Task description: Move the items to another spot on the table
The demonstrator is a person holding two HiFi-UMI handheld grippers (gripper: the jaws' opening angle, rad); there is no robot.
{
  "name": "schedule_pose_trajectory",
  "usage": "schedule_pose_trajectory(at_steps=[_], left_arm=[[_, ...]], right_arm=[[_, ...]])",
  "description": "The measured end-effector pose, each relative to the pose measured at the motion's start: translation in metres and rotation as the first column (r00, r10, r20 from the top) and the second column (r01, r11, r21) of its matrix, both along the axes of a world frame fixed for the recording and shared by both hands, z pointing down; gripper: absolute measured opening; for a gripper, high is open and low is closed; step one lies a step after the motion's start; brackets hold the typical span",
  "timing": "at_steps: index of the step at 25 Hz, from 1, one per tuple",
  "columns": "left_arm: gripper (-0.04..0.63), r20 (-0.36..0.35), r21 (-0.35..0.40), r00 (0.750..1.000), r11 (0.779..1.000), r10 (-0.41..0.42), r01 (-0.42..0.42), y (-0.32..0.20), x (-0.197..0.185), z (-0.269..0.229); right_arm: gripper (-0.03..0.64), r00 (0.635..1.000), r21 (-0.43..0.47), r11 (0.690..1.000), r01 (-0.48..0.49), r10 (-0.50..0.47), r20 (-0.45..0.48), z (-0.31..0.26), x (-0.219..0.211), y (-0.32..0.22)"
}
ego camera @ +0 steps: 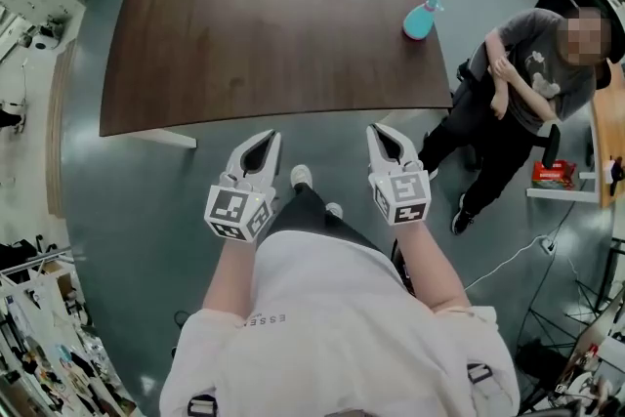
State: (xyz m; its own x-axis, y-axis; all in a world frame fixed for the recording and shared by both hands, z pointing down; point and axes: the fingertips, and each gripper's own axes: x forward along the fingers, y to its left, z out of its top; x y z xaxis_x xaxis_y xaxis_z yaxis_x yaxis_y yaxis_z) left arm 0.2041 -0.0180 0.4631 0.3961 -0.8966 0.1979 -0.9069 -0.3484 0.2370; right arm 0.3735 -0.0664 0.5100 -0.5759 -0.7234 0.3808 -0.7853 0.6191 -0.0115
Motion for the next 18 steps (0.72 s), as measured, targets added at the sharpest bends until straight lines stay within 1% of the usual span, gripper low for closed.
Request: schedule_pose_trajectory(at_steps=[2,5,8,10,12,15,17,18], left_arm=[[0.017,0.003,0.011,1.0,1.0,-0.027,0.027,0.018,-0.023,-0.01],[0.017,0.019,0.049,0.998,0.997,-0.052,0.051,0.036,-0.051,-0.025],[0.017,0.046,0.076,0.997,0.996,-0.06,0.056,0.05,-0.077,-0.029],[0.017,0.045,0.078,0.997,0.995,-0.06,0.057,0.057,-0.096,-0.027],[0.017,0.041,0.071,0.998,0.997,-0.04,0.037,0.063,-0.114,-0.025],[0.017,0.075,0.063,0.997,0.997,0.029,-0.034,0.076,-0.135,-0.023],[0.017,0.091,0.075,0.994,0.995,0.058,-0.065,0.082,-0.147,-0.026],[0.017,0.086,0.083,0.994,0.994,0.061,-0.069,0.084,-0.154,-0.028]], right_arm=[[-0.009,1.0,0.011,1.0,0.025,-0.024,-0.01,-0.006,-0.021,0.014],[-0.009,0.999,0.027,0.999,0.045,-0.045,-0.005,-0.011,-0.048,0.031],[-0.009,0.999,0.038,0.998,0.047,-0.048,0.009,-0.012,-0.072,0.048],[-0.009,0.999,0.046,0.998,0.034,-0.034,0.02,-0.014,-0.087,0.058],[-0.009,0.999,0.05,0.999,0.011,-0.013,0.032,-0.015,-0.103,0.065],[-0.009,0.997,0.045,0.999,-0.02,0.017,0.075,-0.016,-0.131,0.075],[-0.009,0.996,0.055,0.998,-0.025,0.02,0.088,-0.02,-0.148,0.082],[-0.009,0.997,0.065,0.998,-0.021,0.015,0.081,-0.021,-0.156,0.086]])
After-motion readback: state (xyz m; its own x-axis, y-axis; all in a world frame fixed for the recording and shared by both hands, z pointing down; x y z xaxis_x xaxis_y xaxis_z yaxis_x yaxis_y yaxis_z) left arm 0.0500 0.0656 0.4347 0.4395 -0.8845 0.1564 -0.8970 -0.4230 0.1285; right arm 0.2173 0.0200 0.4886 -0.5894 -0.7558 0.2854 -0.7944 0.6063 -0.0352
